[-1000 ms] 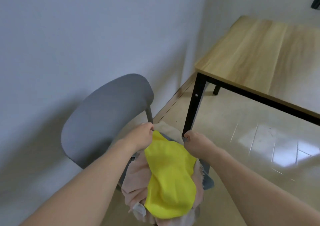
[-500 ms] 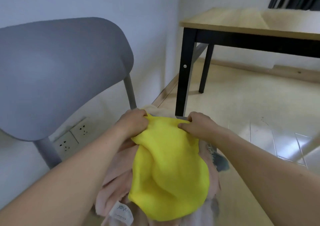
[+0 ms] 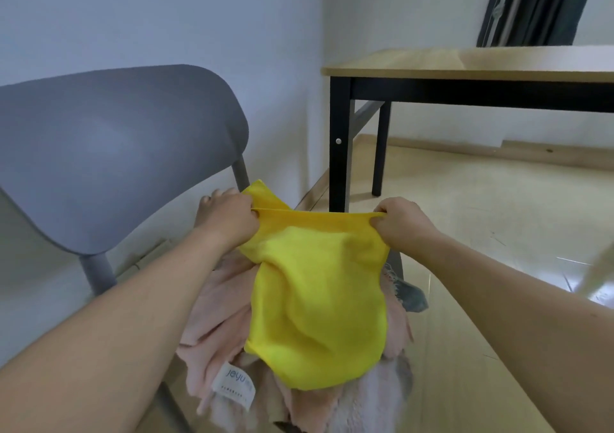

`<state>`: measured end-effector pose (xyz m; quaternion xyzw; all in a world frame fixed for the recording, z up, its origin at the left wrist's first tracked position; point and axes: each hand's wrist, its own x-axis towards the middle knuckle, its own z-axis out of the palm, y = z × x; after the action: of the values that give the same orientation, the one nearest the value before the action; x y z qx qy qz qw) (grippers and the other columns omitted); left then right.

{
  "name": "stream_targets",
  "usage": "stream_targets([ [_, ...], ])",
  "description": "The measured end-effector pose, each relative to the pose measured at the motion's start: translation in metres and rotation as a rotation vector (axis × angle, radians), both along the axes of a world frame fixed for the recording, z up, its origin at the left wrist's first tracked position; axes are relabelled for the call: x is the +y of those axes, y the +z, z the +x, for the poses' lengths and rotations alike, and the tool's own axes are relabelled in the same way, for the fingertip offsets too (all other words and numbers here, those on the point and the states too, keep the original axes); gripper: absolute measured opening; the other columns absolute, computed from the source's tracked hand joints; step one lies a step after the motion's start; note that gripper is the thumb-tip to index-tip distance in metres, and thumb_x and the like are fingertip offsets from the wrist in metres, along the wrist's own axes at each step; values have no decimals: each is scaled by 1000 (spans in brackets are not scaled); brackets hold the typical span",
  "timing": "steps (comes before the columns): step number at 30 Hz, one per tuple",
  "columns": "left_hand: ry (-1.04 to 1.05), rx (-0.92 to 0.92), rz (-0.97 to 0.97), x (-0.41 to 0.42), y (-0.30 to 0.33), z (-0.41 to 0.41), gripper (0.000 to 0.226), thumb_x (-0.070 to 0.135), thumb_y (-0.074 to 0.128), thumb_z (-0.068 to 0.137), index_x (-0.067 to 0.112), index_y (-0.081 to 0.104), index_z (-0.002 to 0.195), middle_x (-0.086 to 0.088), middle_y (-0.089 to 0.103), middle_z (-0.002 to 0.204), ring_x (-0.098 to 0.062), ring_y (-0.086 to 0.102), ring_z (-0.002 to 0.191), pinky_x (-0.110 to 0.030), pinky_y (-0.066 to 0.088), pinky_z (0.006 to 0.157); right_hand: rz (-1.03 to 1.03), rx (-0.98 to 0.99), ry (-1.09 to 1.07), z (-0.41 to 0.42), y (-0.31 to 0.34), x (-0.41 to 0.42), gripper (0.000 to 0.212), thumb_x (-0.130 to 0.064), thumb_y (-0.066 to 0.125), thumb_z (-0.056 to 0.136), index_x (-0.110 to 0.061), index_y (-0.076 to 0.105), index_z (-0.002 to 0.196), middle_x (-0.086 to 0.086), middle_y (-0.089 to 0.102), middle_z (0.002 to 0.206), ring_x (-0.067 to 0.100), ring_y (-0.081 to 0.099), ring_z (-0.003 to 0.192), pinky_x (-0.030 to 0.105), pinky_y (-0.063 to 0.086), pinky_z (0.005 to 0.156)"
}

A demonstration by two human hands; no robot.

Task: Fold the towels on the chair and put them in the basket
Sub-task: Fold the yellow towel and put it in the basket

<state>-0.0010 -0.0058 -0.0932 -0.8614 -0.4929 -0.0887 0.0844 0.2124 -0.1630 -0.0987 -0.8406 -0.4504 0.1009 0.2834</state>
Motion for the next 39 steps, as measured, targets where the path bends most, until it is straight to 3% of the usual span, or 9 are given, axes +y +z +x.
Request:
stream_targets([
  [6, -41, -130, 54, -42, 59, -35, 30, 29, 34, 97, 15, 57, 84, -7, 62, 96, -33, 46, 107, -42, 32, 88, 369, 11, -185, -16, 66, -50, 25, -11, 42, 97, -6, 63, 83, 8, 54, 76, 19, 47, 61, 24, 33, 49],
  [14, -36, -413, 235, -130, 193, -102, 29, 27, 38, 96, 18, 53, 72, -1, 48, 70, -32, 48, 96, -40, 28, 85, 653, 94, -325, -69, 193, -129, 29, -13, 40, 98, -7, 68, 100, 12, 61, 96, 19, 48, 71, 28, 39, 64],
  [17, -151, -686, -68, -171, 231, -116, 31, 21, 48, 93, 15, 47, 62, -2, 41, 63, -25, 42, 72, -35, 29, 68, 741, 138, -290, -91, 218, -156, 28, -14, 44, 96, -3, 68, 106, 12, 64, 92, 21, 49, 72, 32, 41, 65],
  [19, -239, -841, -327, -200, 243, -122, 15, 14, 54, 91, 6, 64, 83, -9, 51, 74, -22, 47, 72, -31, 36, 63, 740, 168, -191, -108, 222, -170, 28, -14, 45, 95, -9, 67, 112, 4, 62, 89, 18, 52, 73, 30, 44, 65],
  [23, -337, -1128, -773, -246, 220, -131, 22, 3, 51, 93, 20, 62, 103, -11, 63, 94, -24, 58, 78, -34, 48, 68, 698, 190, 61, -148, 191, -195, 19, -14, 50, 96, -25, 49, 112, -4, 55, 88, 13, 53, 75, 29, 46, 64],
  [28, -323, -1516, -918, -286, 156, -140, 29, -4, 37, 92, 15, 60, 89, -9, 50, 69, -16, 48, 50, -25, 39, 44, 690, 220, 149, -185, 120, -226, 20, -5, 45, 96, -18, 57, 86, -3, 50, 70, 9, 45, 58, 12, 38, 47],
  [32, -347, -1330, -738, -315, 110, -141, 38, -15, 36, 83, 10, 62, 92, 2, 62, 61, -9, 59, 56, -25, 49, 57, 590, 390, 118, -187, 67, -238, 41, 8, 39, 88, -19, 63, 68, -6, 51, 62, 5, 43, 56, 18, 35, 54],
  [35, -345, -923, -437, -320, 104, -132, 21, 3, 56, 89, 22, 66, 89, 3, 71, 68, -9, 66, 66, -24, 54, 65, 513, 521, 100, -183, 57, -232, 43, 10, 36, 85, -18, 65, 67, 1, 57, 72, 18, 50, 71, 35, 45, 67],
  [39, -342, -844, -392, -315, 104, -133, 20, 28, 67, 88, 17, 66, 71, 1, 69, 56, -13, 64, 55, -33, 55, 64, 515, 613, 156, -172, 63, -227, 34, 4, 42, 81, -18, 68, 82, 9, 63, 93, 25, 55, 80, 44, 51, 78],
])
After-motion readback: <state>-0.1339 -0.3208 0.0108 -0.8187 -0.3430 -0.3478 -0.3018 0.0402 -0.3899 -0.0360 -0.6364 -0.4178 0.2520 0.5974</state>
